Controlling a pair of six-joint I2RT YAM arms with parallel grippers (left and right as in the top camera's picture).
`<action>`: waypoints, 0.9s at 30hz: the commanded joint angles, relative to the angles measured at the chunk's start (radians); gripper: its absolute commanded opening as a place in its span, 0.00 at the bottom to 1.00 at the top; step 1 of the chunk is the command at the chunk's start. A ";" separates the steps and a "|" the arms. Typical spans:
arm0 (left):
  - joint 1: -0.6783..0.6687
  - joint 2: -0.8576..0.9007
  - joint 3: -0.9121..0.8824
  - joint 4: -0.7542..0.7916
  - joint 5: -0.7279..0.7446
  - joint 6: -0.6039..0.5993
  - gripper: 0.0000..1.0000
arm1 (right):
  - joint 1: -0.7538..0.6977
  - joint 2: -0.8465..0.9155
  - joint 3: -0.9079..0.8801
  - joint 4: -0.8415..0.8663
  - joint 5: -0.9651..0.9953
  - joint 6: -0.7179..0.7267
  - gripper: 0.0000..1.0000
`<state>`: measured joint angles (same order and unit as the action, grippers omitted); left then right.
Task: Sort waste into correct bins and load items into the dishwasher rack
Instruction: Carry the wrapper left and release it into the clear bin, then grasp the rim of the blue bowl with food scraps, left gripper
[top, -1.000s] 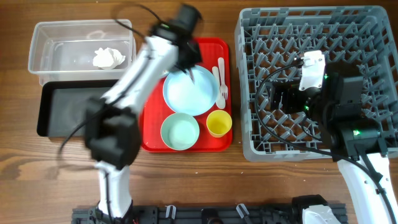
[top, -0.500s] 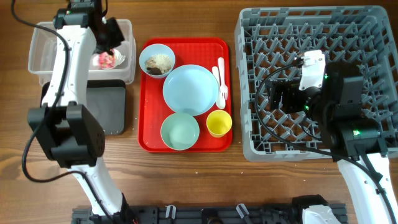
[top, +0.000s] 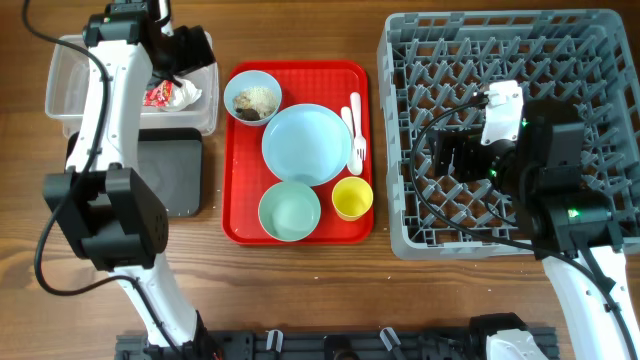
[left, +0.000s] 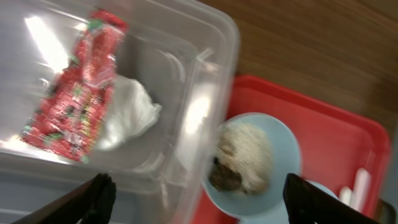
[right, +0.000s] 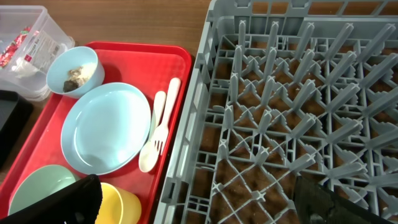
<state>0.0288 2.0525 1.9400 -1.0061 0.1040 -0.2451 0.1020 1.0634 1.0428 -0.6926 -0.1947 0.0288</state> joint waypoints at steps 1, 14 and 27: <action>-0.104 -0.048 0.017 -0.016 0.079 -0.029 0.85 | 0.002 0.005 0.016 0.003 -0.018 0.001 1.00; -0.373 0.140 0.008 0.098 -0.127 -0.087 0.75 | 0.002 0.005 0.016 -0.002 -0.018 0.000 1.00; -0.372 0.222 0.008 0.149 -0.155 -0.108 0.44 | 0.002 0.005 0.016 -0.009 -0.018 -0.002 1.00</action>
<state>-0.3485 2.2627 1.9430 -0.8715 -0.0292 -0.3477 0.1020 1.0634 1.0428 -0.6998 -0.1951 0.0288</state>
